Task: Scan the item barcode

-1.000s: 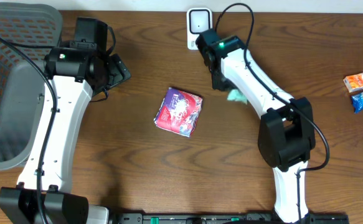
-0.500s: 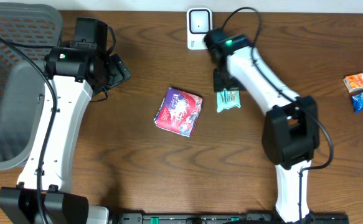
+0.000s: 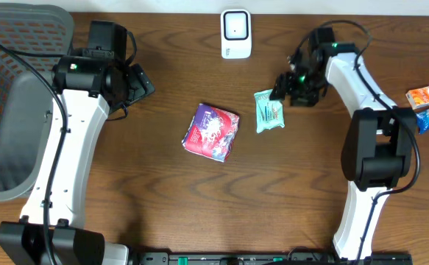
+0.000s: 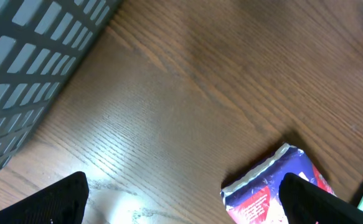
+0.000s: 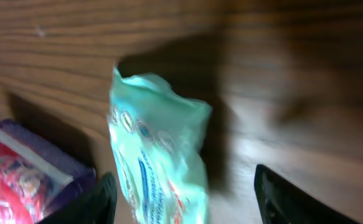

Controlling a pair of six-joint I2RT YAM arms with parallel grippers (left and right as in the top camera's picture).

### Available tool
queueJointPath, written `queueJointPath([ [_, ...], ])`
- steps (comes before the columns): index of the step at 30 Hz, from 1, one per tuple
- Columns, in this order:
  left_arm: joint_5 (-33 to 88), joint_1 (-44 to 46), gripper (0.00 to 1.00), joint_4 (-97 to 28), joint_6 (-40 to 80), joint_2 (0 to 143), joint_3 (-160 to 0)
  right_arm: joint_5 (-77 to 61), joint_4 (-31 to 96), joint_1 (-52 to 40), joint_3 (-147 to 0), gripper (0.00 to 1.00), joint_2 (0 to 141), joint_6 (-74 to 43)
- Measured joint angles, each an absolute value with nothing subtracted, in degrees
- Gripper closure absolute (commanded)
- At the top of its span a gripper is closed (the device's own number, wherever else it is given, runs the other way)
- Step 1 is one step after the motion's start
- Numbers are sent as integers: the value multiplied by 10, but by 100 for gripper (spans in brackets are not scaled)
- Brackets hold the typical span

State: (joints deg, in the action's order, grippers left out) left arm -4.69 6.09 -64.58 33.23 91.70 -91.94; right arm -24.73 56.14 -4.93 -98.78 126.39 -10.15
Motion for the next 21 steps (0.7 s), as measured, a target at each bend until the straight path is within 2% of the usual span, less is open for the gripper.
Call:
queueJointPath([
  [2, -47, 61, 2, -646, 332, 917, -919, -270, 523, -51, -954, 47, 1264, -103],
  [5, -47, 61, 2, -646, 332, 917, -919, -297, 464, -56, -904, 92, 1264, -116],
  [6, -47, 61, 2, -646, 332, 917, -919, -307, 449, -58, -893, 99, 1264, -122],
  [16, -47, 61, 2, -646, 332, 917, -919, -379, 421, -60, -891, 99, 1262, -171],
  [21, -47, 61, 2, -645, 332, 917, -919, -424, 326, -67, -964, 99, 1271, -250],
])
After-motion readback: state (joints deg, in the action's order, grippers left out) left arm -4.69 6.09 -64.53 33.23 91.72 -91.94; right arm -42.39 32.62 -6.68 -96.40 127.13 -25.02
